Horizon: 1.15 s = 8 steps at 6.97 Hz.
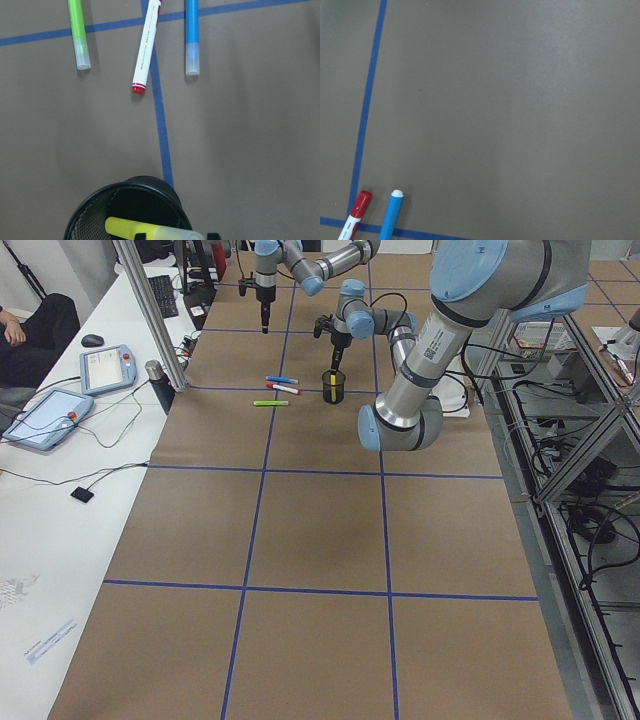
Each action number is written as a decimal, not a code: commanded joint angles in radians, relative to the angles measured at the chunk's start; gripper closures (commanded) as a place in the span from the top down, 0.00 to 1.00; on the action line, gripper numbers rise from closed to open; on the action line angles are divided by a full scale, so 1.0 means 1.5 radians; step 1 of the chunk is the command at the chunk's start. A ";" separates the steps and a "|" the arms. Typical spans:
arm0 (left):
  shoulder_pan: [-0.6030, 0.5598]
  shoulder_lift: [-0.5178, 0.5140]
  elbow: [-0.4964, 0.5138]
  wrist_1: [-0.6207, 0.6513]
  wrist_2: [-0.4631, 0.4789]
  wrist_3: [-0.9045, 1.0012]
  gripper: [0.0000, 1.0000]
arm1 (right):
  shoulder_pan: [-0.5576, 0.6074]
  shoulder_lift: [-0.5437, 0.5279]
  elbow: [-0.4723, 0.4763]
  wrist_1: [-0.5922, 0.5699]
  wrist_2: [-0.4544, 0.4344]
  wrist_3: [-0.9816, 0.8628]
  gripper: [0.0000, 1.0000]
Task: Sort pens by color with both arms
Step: 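Lower the left gripper into the cup and grasp the yellow highlighter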
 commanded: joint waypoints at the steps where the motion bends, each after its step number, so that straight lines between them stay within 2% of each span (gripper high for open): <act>1: -0.003 0.000 0.000 0.000 0.002 0.000 0.51 | 0.000 0.001 0.000 0.000 0.001 0.000 1.00; 8: -0.017 0.001 0.002 0.001 0.016 0.005 0.48 | -0.002 0.001 0.000 0.001 0.000 0.000 1.00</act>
